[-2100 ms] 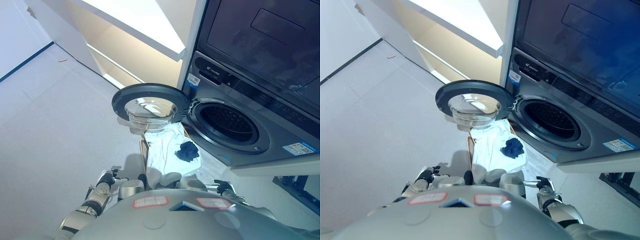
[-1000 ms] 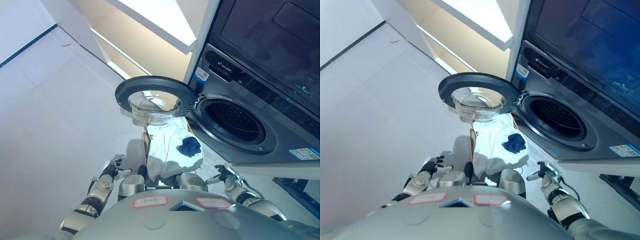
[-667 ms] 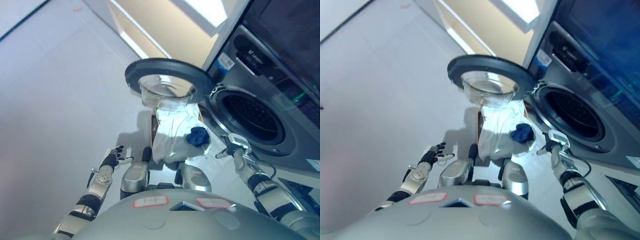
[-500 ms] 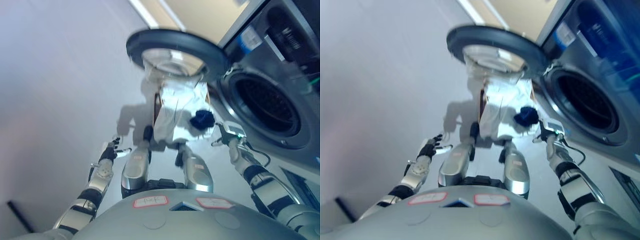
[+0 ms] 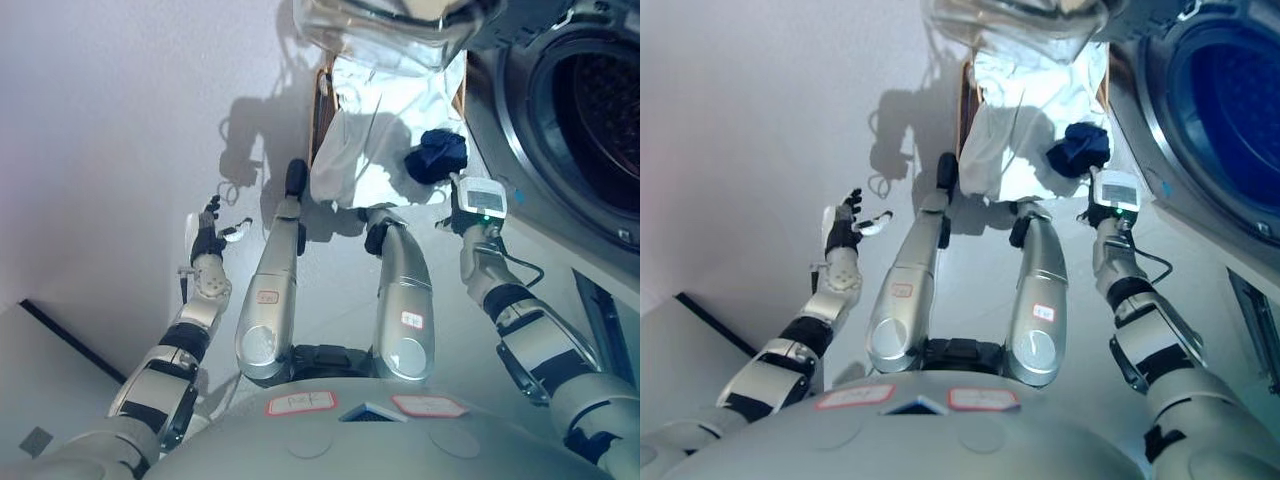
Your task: Put the clothes in the basket into the washing machine.
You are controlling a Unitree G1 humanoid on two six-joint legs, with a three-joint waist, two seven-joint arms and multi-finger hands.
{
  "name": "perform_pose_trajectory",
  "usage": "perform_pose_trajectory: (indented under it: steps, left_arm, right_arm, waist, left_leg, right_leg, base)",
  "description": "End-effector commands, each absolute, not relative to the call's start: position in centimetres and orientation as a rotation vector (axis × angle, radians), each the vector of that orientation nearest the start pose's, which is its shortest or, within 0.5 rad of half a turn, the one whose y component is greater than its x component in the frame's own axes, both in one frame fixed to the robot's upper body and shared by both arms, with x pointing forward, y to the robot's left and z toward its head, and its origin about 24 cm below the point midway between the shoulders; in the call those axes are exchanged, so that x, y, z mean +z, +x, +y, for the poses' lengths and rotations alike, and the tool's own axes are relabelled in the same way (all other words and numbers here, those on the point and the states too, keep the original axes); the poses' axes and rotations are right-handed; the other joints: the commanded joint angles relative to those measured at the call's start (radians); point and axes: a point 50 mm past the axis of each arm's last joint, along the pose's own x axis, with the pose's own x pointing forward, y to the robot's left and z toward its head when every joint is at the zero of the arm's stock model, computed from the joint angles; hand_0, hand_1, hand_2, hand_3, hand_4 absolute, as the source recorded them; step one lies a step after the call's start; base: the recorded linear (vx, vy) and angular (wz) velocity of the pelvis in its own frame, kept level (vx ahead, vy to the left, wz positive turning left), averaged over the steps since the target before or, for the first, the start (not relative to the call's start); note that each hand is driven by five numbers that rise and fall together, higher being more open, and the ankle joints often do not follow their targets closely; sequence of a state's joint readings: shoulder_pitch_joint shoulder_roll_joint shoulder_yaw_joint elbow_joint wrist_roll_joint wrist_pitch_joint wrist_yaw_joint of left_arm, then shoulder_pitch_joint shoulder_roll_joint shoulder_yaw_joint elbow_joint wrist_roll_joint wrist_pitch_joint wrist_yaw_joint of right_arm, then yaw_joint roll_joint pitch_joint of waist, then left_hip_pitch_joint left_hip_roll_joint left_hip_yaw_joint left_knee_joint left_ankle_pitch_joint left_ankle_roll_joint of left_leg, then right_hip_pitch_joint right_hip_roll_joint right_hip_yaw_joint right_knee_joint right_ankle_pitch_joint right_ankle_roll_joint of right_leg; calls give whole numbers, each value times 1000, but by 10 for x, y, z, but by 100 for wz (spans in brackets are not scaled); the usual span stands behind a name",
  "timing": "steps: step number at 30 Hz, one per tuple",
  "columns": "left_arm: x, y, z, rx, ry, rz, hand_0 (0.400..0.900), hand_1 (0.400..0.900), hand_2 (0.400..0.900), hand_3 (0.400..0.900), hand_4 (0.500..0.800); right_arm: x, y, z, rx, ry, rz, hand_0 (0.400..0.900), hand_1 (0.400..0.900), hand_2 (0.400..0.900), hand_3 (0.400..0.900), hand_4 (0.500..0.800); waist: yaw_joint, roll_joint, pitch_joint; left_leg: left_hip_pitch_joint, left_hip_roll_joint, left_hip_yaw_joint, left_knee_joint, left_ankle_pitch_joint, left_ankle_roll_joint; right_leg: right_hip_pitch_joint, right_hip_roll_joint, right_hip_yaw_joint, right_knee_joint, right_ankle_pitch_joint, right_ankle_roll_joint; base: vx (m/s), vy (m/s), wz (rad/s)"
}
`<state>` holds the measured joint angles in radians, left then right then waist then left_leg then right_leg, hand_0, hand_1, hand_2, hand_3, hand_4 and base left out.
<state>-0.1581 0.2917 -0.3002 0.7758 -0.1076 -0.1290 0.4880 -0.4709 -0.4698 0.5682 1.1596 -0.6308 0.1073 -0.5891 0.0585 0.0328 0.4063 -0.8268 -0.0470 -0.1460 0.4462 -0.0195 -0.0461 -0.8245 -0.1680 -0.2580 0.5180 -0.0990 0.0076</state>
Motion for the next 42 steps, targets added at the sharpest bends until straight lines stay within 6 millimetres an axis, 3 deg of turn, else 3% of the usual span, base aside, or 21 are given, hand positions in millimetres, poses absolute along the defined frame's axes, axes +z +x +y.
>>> perform_pose_trajectory:
  steps: [1,2,3,4,12,16,25,31,42]
  left_arm:
    - [-73,231,211,313,474,456,900,900,900,900,800]
    - [-70,228,221,355,460,457,900,900,900,900,800]
    - [-59,234,223,377,439,399,900,900,900,900,800]
    - [-57,232,224,390,427,382,900,900,900,900,800]
    - [-62,225,217,390,431,398,900,900,900,900,800]
    - [-59,232,211,367,423,378,900,900,900,900,800]
    - [-58,234,200,329,411,374,900,900,900,900,800]
    - [-64,226,201,304,405,418,900,900,900,900,800]
    - [-73,224,206,294,408,490,900,900,900,900,800]
  right_arm:
    - [-8,294,-302,-289,-1741,421,900,900,900,900,800]
    - [28,319,-308,-330,-1795,341,900,900,900,900,800]
    - [40,332,-295,-339,-1762,247,900,900,900,900,800]
    - [49,335,-299,-368,-1760,217,900,900,900,900,800]
    - [99,358,-297,-565,-1810,68,900,900,900,900,800]
    - [111,365,-296,-607,-1796,87,900,900,900,900,800]
    - [106,358,-312,-621,-1787,223,900,900,900,900,800]
    - [98,348,-332,-607,-1646,415,900,900,900,900,800]
    - [90,348,-329,-571,-1578,467,900,900,900,900,800]
  waist:
    - [54,72,-57]
    - [56,72,-59]
    - [54,70,-59]
    - [57,70,-54]
    - [67,85,-49]
    - [77,89,-42]
    - [80,113,-35]
    - [99,142,-39]
    - [97,170,-20]
  left_leg:
    - [-77,-53,16,76,-51,-9]
    - [-109,-54,14,102,-54,-7]
    - [-136,-52,16,120,-60,-7]
    - [-160,-51,21,143,-67,-4]
    - [-257,-83,0,196,-83,3]
    - [-288,-97,-13,204,-77,3]
    - [-359,-132,-27,290,-89,7]
    - [-406,-144,-15,360,-102,13]
    - [-460,-132,32,426,-117,31]
  right_leg:
    - [-23,-12,8,162,-95,70]
    - [-60,-14,18,200,-106,68]
    - [-88,-17,25,223,-113,68]
    - [-109,-21,28,245,-119,66]
    - [-201,-38,26,328,-164,53]
    - [-232,-41,28,355,-170,49]
    - [-313,-56,47,468,-218,30]
    - [-364,-63,68,533,-233,16]
    - [-429,-44,119,570,-229,10]
  base:
    - [-36,-4,48]
    - [-40,19,22]
    - [-28,53,-3]
    - [-9,65,-15]
    - [21,9,9]
    - [15,-6,12]
    - [-11,5,8]
    - [-37,10,-2]
    - [-48,17,-15]
